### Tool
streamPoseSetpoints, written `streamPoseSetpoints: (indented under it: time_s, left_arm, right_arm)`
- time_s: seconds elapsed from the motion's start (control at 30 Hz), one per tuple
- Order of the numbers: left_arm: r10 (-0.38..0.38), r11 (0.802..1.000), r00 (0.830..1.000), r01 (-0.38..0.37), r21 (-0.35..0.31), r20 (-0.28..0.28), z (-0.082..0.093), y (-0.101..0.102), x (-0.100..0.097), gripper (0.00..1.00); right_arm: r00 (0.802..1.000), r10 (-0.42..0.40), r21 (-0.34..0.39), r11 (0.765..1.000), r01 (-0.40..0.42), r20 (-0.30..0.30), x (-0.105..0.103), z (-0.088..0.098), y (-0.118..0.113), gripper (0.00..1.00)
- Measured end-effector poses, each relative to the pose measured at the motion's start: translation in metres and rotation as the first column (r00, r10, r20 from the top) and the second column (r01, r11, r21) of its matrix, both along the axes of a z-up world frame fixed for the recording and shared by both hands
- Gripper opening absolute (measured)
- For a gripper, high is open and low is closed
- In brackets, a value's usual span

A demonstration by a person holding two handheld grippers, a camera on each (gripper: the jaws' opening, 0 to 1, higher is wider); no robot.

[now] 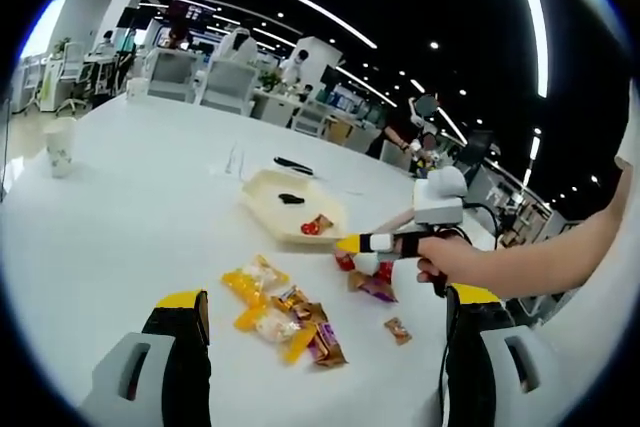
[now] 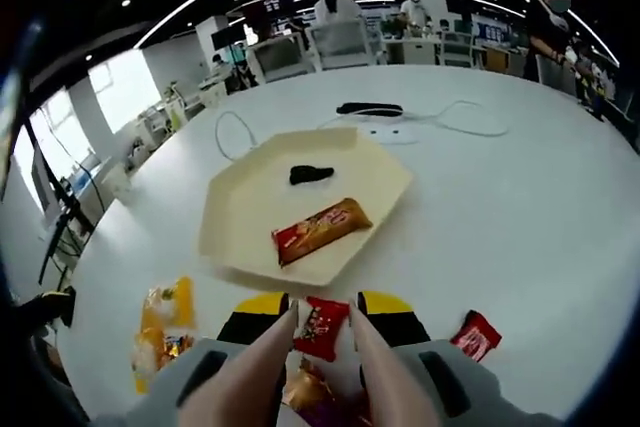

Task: Place the target food into the container with the food tongs after gripping and lifting it, then release it inside without dropping or visibly crushing the food.

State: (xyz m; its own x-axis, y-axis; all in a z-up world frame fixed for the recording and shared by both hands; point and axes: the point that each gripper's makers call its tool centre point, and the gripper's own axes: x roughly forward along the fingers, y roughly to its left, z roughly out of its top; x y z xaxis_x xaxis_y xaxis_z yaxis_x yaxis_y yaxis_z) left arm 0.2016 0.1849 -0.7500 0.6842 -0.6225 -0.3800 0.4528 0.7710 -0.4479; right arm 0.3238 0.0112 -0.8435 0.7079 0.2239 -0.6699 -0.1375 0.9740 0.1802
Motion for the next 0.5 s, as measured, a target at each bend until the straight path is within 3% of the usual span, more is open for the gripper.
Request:
streamPoseSetpoints:
  time_s: [0.17, 0.5]
  left_arm:
    - [0.001, 1.0, 1.0, -0.001, -0.001, -0.001, -0.0009, -0.0004, 0.0009, 0.99]
    - [-0.01, 1.0, 1.0, 0.01, -0.007, -0.006, -0.002, -0.0063, 0.0015, 0.99]
  right_arm:
    - [1.0, 0.006, -0.001, 1.0, -0.006, 0.007, -0.0011, -0.0025, -0.0006, 0.27]
    - [0.987, 0.157, -0.093, 0.984, -0.153, 0.04, -0.005, -0.0013, 0.0025, 0.27]
